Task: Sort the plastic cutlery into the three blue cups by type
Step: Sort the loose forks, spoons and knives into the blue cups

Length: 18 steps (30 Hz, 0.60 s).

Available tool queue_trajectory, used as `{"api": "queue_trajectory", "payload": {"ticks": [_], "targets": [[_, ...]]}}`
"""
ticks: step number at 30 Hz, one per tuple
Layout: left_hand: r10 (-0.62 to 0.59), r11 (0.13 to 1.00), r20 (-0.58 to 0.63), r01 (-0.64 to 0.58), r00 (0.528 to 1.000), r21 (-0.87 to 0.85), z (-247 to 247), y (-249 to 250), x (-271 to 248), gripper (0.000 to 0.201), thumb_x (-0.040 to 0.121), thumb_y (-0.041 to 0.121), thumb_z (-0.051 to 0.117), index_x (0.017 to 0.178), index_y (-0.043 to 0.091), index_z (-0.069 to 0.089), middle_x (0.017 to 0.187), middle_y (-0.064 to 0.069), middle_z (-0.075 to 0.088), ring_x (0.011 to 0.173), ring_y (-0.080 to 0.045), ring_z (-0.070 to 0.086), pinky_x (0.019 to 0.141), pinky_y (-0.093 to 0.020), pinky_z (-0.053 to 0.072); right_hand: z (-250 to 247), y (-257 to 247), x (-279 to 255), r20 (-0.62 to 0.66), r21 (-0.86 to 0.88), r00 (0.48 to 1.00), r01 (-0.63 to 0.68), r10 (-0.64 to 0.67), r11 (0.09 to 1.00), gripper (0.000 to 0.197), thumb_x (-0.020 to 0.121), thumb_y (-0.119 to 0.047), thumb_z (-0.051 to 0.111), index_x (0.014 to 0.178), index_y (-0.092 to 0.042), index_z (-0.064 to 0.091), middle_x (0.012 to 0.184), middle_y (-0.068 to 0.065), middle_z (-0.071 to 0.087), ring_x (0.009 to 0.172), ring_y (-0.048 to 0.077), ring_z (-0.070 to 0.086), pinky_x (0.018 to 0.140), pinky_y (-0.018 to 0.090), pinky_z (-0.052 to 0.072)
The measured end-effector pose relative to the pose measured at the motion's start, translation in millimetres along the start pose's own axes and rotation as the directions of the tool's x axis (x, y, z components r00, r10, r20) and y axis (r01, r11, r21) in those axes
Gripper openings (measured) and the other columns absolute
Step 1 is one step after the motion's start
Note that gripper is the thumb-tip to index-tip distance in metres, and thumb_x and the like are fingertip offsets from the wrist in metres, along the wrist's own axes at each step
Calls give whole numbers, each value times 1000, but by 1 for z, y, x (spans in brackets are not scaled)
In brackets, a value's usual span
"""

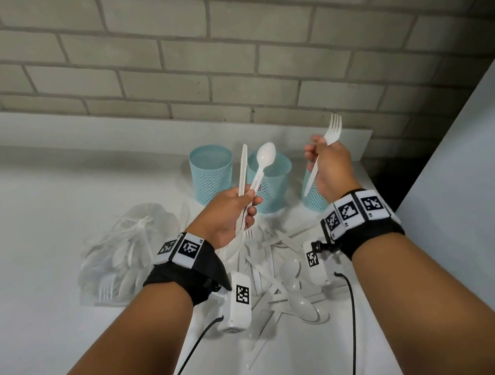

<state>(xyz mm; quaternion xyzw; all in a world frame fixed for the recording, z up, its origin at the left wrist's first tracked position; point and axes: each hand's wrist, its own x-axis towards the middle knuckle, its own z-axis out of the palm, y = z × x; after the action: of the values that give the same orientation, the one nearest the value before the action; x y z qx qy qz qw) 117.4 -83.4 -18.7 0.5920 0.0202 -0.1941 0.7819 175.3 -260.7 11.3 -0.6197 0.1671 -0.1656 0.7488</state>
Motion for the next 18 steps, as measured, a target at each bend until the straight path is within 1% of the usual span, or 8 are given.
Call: {"api": "queue_trajectory", "payload": {"ticks": [2, 3, 7, 9, 11, 13, 16, 18], "targets": [[24, 1000, -6, -24, 1000, -17, 3, 3, 5, 21, 100, 11, 39, 110, 7, 58, 77, 2, 51, 61, -6, 42, 52, -13, 40, -2, -10, 11, -23, 72, 998, 58, -57, 996, 22, 99, -10, 41, 85, -21, 54, 74, -2, 59, 62, 5, 53, 57, 15, 39], [32, 999, -12, -33, 999, -30, 5, 6, 7, 21, 100, 11, 39, 107, 7, 59, 77, 2, 51, 62, -6, 42, 54, -14, 40, -3, -15, 17, -33, 107, 996, 90, -87, 990, 22, 99, -8, 41, 85, -20, 54, 76, -1, 60, 63, 4, 55, 58, 13, 41], [55, 995, -20, -56, 998, -83, 9, 14, 14, 24, 102, 16, 36, 116, 9, 53, 76, 1, 48, 60, -8, 43, 49, -14, 43, -7, -23, 38, -107, 157, 970, 235, -220, 959, 26, 96, 2, 40, 85, -18, 54, 86, 4, 62, 69, 7, 59, 61, 10, 45], [68, 994, -15, -69, 998, -87, 9, 16, 17, 24, 102, 19, 35, 118, 12, 52, 75, 0, 48, 60, -9, 44, 49, -15, 43, -9, -20, 47, -148, 172, 959, 265, -241, 949, 27, 95, 4, 41, 85, -16, 54, 93, 10, 61, 74, 10, 60, 61, 10, 46], [76, 993, -13, -77, 997, -86, 8, 17, 20, 25, 102, 22, 35, 119, 16, 52, 75, 1, 48, 59, -8, 44, 50, -16, 42, -10, -16, 54, -144, 202, 962, 258, -232, 945, 25, 95, 4, 41, 85, -15, 54, 97, 13, 59, 77, 13, 60, 65, 12, 48], [73, 993, -25, -75, 997, -86, 9, 17, 23, 26, 102, 24, 36, 119, 17, 53, 75, 0, 49, 58, -8, 45, 51, -16, 41, -7, -13, 55, -110, 229, 969, 242, -222, 943, 24, 95, 5, 41, 86, -14, 53, 94, 11, 59, 74, 13, 59, 67, 15, 47], [69, 994, -40, -72, 997, -83, 10, 17, 28, 26, 101, 26, 36, 120, 18, 53, 75, 0, 50, 59, -8, 45, 53, -17, 41, 6, -11, 52, -48, 294, 976, 218, -214, 931, 23, 94, 8, 41, 87, -11, 52, 86, 10, 59, 68, 15, 56, 63, 19, 43], [76, 994, -46, -80, 996, -75, 11, 17, 30, 27, 101, 25, 37, 121, 17, 53, 75, -1, 50, 60, -9, 45, 55, -18, 41, 18, -7, 49, 10, 320, 981, 181, -195, 930, 22, 94, 8, 42, 89, -10, 53, 86, 10, 60, 71, 16, 57, 65, 20, 44]]}}
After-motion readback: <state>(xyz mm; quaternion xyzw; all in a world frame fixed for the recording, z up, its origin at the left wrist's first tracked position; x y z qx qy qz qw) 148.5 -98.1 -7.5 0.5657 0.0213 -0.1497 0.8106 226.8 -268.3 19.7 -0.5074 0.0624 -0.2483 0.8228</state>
